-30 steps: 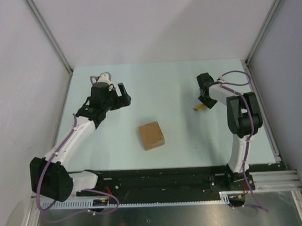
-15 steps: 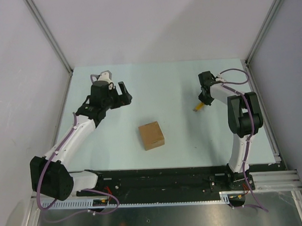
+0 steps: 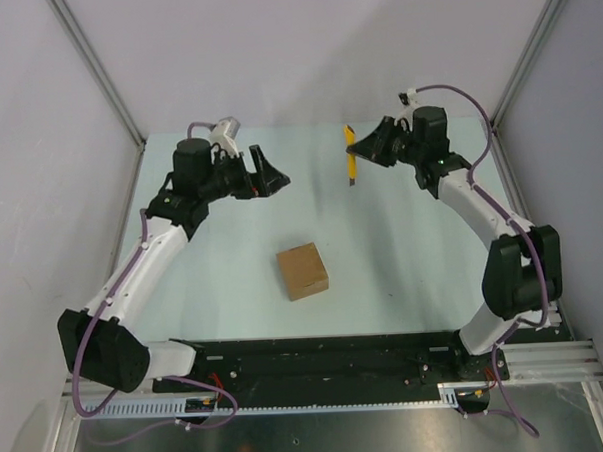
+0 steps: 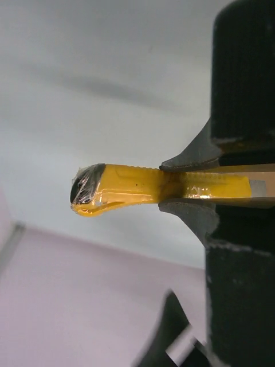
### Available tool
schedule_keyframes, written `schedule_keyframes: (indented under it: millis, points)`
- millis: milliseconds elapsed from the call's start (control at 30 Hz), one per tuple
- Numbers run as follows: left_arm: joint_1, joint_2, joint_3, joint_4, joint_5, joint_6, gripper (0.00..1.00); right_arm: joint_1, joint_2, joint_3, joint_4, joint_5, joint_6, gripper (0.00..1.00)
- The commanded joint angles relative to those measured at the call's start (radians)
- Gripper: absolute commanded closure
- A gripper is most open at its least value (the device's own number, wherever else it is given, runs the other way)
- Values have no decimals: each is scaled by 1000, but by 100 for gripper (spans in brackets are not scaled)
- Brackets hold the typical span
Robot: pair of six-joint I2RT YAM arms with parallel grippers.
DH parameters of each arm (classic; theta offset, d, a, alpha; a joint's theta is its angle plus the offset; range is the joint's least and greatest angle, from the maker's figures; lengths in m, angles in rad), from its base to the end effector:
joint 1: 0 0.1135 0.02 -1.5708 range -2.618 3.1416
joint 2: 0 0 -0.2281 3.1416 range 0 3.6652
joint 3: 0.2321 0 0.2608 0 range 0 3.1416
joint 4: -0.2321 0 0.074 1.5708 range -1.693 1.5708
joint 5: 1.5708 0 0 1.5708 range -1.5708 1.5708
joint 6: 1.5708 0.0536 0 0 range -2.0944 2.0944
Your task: Unpack the express box
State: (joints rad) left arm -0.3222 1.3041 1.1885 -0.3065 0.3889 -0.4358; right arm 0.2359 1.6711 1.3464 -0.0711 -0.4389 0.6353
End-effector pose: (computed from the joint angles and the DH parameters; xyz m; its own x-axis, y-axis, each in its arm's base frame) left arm 0.3082 -0.1243 0.3132 -0.6145 -0.2067 -0.7614 0.3990 0.7511 -0.5259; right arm 0.3987 0.1193 0.2691 -0.6535 0.3954 -0.6454 -0.2547 0.6881 0.6794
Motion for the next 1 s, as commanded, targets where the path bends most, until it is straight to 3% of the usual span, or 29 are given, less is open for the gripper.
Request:
schedule_keyframes:
  millis: [0,100,200,533,667,733,767,800,867,967]
  points:
    - [-8,15,94,101,287,20,5,13,-99,0,226,-221,64,100]
    - [-23,62,166,122,446,20,5,23,-148,0,305,-279,96,100]
    - [-47,93,232,129,511,3,4,34,-197,0,355,-303,116,100]
    - [-136,133,401,179,651,-95,1,28,-306,0,513,-420,194,100]
    - [-159,118,437,234,683,-179,2,19,-298,0,730,-477,311,100]
    - [-166,113,439,300,702,-214,3,11,-289,0,839,-507,429,100]
    - [-167,101,407,375,741,-313,2,8,-280,0,949,-515,463,100]
    - [-166,98,378,594,758,-393,3,5,-274,0,999,-529,534,100]
    - [-169,98,330,766,760,-559,2,-1,-266,0,1123,-535,599,100]
    - [-189,106,319,845,728,-577,2,-4,-251,2,1239,-543,691,100]
